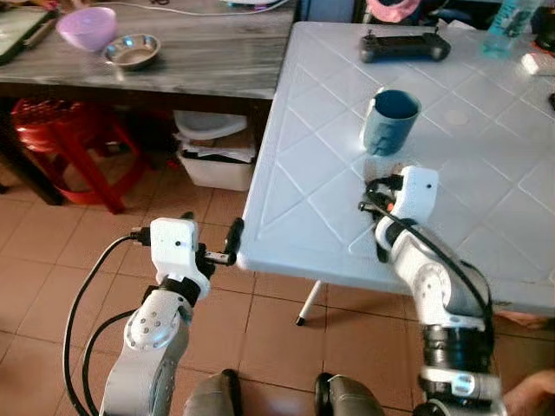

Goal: Setting the table

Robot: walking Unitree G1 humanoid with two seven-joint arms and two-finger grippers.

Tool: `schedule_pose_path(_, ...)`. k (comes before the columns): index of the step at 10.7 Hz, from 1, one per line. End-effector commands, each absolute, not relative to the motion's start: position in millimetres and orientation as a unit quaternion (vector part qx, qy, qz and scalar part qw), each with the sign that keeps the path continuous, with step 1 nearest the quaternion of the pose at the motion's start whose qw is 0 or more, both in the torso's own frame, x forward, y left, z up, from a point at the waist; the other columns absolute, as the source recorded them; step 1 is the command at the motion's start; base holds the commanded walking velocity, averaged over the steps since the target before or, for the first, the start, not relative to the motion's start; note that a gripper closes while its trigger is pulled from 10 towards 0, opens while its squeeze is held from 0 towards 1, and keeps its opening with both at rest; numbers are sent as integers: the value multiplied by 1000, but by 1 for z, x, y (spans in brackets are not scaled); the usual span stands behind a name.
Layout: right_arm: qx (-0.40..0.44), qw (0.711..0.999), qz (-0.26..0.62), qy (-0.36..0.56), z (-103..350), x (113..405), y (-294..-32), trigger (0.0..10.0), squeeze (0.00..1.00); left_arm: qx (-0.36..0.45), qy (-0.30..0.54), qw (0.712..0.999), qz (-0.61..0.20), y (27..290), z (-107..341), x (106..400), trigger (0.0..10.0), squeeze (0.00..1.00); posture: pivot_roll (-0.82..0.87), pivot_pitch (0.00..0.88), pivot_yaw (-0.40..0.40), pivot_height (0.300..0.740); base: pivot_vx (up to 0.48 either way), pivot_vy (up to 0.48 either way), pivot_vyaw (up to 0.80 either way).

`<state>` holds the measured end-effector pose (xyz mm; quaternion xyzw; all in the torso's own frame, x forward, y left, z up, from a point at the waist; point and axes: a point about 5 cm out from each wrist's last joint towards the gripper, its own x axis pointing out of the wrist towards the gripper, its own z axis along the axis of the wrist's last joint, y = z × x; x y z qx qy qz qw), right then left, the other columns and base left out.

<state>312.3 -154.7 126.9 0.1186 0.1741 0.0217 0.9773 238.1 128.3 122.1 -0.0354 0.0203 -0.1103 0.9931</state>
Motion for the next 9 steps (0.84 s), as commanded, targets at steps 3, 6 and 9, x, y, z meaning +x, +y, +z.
schedule_pose_path(3,153,946,83,274,95,304,-117,0,0,-8,18,997,-77,135,120,245,10000,0,33,132,53,740,0,480,0)
schedule_pose_path(6,135,965,106,198,123,323,-105,0,0,14,-4,998,-67,141,128,254,10000,0,46,111,41,740,0,480,0)
schedule_pose_path(9,85,989,82,93,145,329,-119,0,0,13,-11,999,-49,144,126,259,10000,0,32,106,35,740,0,476,0)
